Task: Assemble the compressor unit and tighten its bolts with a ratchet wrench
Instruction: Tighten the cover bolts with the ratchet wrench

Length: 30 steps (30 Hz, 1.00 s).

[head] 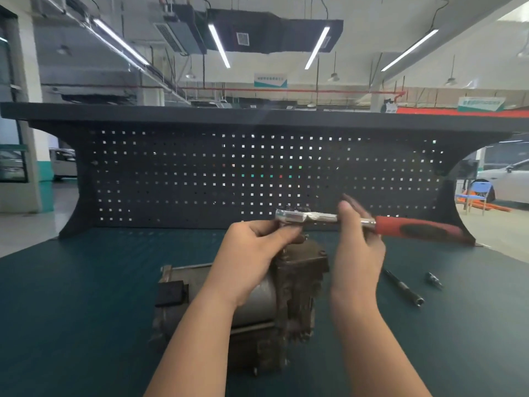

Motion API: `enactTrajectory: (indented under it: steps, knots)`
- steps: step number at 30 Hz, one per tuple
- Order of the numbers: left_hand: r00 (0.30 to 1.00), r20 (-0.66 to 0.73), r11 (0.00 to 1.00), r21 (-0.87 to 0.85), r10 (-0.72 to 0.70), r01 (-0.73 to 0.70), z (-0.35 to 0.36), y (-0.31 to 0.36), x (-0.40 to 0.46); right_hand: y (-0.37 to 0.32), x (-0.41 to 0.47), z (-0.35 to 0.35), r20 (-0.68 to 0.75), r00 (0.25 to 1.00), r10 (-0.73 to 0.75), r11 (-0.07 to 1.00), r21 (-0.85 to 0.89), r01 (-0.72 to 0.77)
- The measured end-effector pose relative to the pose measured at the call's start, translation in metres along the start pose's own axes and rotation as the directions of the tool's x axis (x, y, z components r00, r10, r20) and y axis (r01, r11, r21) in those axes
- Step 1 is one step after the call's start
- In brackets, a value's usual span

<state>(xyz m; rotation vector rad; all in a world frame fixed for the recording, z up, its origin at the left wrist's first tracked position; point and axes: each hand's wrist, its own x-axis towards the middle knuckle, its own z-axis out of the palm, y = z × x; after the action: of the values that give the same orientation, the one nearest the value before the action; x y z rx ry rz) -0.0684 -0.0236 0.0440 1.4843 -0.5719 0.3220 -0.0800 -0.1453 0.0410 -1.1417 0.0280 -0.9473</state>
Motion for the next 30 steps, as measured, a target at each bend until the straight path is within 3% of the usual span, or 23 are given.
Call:
enactTrajectory:
  steps: [1,2,4,6,7,8,9,10,12,14,15,16,17,19,21,24,25,27,29,30]
  knots:
    - [1.0,-0.007,1.0,0.011,0.007,-0.007,0.001,0.001,-0.001,0.0,0.0,0.001,0.017,0.998,0.058,0.995,0.075,-0.059]
    - [1.0,0.003,1.0,0.023,0.013,-0.013,0.001,-0.001,0.0,-0.002,-0.004,0.002,0.026,1.0,0.012,0.996,0.092,-0.014]
    - [0.999,0.037,1.0,0.01,-0.005,0.005,0.002,0.002,-0.002,-0.008,-0.017,0.009,0.011,0.945,-0.326,0.945,0.017,0.326]
    - [0.999,0.032,1.0,0.026,-0.004,0.004,0.0,0.002,-0.004,-0.01,-0.031,0.018,0.119,0.725,-0.678,0.696,-0.211,0.686]
    - [1.0,0.001,0.996,0.087,0.003,-0.003,-0.001,0.0,-0.003,-0.008,-0.037,0.022,0.199,0.607,-0.769,0.546,-0.287,0.787]
    - [1.0,-0.017,0.991,0.134,0.008,-0.006,-0.003,0.0,-0.004,-0.006,-0.042,0.025,0.26,0.543,-0.798,0.463,-0.311,0.83]
    - [1.0,-0.017,0.991,0.136,0.014,-0.011,-0.004,-0.001,-0.003,-0.006,-0.041,0.025,0.282,0.546,-0.789,0.468,-0.301,0.831]
    - [1.0,0.003,0.995,0.096,-0.003,0.002,-0.005,0.0,-0.005,-0.005,-0.038,0.023,0.264,0.606,-0.75,0.537,-0.291,0.792]
    - [0.998,0.044,0.999,-0.017,-0.037,0.038,-0.002,0.001,-0.004,-0.006,-0.022,0.012,0.11,0.786,-0.608,0.74,-0.281,0.612]
    - [0.999,0.035,1.0,0.015,-0.013,0.013,0.0,-0.001,-0.002,-0.005,-0.004,0.002,-0.034,0.958,-0.284,0.959,-0.028,0.283]
    - [1.0,0.022,0.998,0.055,0.013,-0.015,0.001,-0.003,0.0,-0.005,0.003,-0.002,-0.014,0.995,-0.102,0.983,0.149,0.103]
    - [1.0,0.004,0.997,0.074,0.024,-0.024,0.001,-0.004,0.0,-0.005,0.007,-0.003,0.006,1.0,-0.019,0.976,0.216,0.017]
    - [1.0,-0.011,0.997,0.067,0.028,-0.027,0.002,-0.004,0.001,-0.007,0.005,-0.002,0.01,0.999,-0.048,0.979,0.201,0.045]
    - [1.0,-0.005,1.0,-0.003,0.019,-0.019,0.001,-0.005,0.002,-0.011,-0.008,0.003,0.01,0.941,-0.337,0.941,0.043,0.337]
    - [1.0,0.022,0.999,-0.049,0.021,-0.019,0.001,-0.002,-0.001,-0.012,-0.023,0.011,0.119,0.793,-0.597,0.775,-0.167,0.609]
    - [0.999,0.054,1.0,-0.029,0.006,-0.004,0.0,-0.002,-0.002,-0.011,-0.026,0.013,0.202,0.699,-0.686,0.649,-0.264,0.714]
    - [0.998,0.059,1.0,-0.028,-0.008,0.01,0.0,-0.003,-0.001,-0.011,-0.023,0.01,0.194,0.713,-0.674,0.664,-0.266,0.699]
    - [0.999,0.04,1.0,0.003,-0.018,0.018,0.0,-0.004,-0.001,-0.01,-0.008,0.002,0.099,0.841,-0.532,0.817,-0.201,0.541]
    - [1.0,0.014,0.998,0.055,0.0,-0.001,0.001,-0.005,0.001,-0.008,0.008,-0.005,0.024,0.985,-0.169,0.986,0.008,0.169]
    - [1.0,0.007,0.997,0.073,0.01,-0.011,0.002,-0.006,0.002,-0.004,0.014,-0.006,0.059,0.998,0.001,0.994,0.112,-0.007]
